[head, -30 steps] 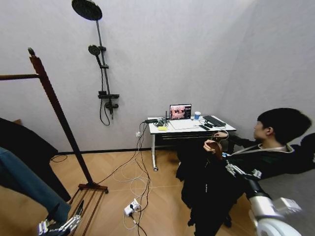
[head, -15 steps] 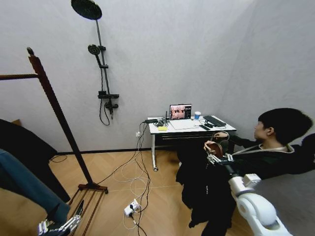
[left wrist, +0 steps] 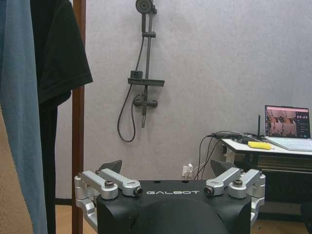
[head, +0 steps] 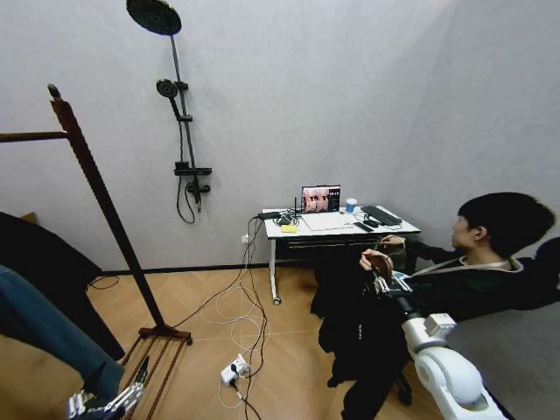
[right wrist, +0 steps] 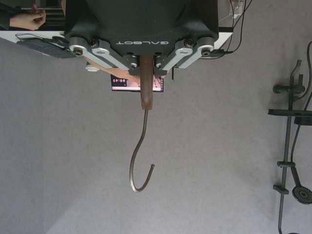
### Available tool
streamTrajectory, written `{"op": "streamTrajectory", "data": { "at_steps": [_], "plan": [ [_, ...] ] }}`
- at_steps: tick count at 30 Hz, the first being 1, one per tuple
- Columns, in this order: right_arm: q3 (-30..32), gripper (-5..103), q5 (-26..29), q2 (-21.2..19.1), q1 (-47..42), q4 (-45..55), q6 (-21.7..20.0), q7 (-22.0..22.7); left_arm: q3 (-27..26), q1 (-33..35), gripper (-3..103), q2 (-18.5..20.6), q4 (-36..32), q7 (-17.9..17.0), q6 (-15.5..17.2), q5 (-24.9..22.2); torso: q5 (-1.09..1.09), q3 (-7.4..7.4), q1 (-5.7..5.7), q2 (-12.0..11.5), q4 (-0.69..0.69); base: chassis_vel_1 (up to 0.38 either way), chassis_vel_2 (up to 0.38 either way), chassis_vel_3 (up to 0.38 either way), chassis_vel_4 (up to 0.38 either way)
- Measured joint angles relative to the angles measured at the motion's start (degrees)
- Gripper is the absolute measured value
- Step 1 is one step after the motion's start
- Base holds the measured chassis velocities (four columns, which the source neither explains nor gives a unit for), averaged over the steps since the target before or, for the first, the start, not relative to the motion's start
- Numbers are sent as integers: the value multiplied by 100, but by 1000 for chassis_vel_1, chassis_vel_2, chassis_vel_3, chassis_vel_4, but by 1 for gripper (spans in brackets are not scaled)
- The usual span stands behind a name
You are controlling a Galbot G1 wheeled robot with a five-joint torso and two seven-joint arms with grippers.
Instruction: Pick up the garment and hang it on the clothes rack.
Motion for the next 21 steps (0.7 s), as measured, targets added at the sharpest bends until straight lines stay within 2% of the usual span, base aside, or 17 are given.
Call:
{"op": "streamTrajectory", "data": {
  "at_steps": [1, 11, 14, 15, 17, 18, 19, 20, 21],
  "plan": [
    [0, 9, -1, 12, -5, 20, 7, 1, 0, 0, 100, 0, 0, 0, 0, 0, 0, 0, 0, 0, 0, 0, 0, 0, 0],
    [-31, 9, 32, 52, -79, 169, 62, -77, 0, 0, 100, 0, 0, 0, 0, 0, 1, 0, 0, 0, -1, 0, 0, 0, 0],
    [-157, 9, 578, -83, -17, 369, 80, -607, 0, 0, 100, 0, 0, 0, 0, 0, 0, 0, 0, 0, 0, 0, 0, 0, 0],
    [-157, 9, 578, -83, -17, 369, 80, -607, 0, 0, 100, 0, 0, 0, 0, 0, 0, 0, 0, 0, 0, 0, 0, 0, 0],
    [-272, 9, 1193, -272, 46, 493, 94, -1242, 0, 0, 100, 0, 0, 0, 0, 0, -2, -1, 0, 0, 0, 0, 0, 0, 0],
    [-272, 9, 1193, -272, 46, 493, 94, -1242, 0, 0, 100, 0, 0, 0, 0, 0, -2, -1, 0, 0, 0, 0, 0, 0, 0],
    [-349, 9, 1480, -372, 100, 534, 114, -1550, 0, 0, 100, 0, 0, 0, 0, 0, -1, -1, 0, 0, 0, 0, 0, 0, 0],
    [-349, 9, 1480, -372, 100, 534, 114, -1550, 0, 0, 100, 0, 0, 0, 0, 0, -1, -1, 0, 0, 0, 0, 0, 0, 0],
    [-430, 9, 1652, -446, 169, 574, 130, -1733, 0, 0, 100, 0, 0, 0, 0, 0, -1, -1, 0, 0, 0, 0, 0, 0, 0]
  ]
}}
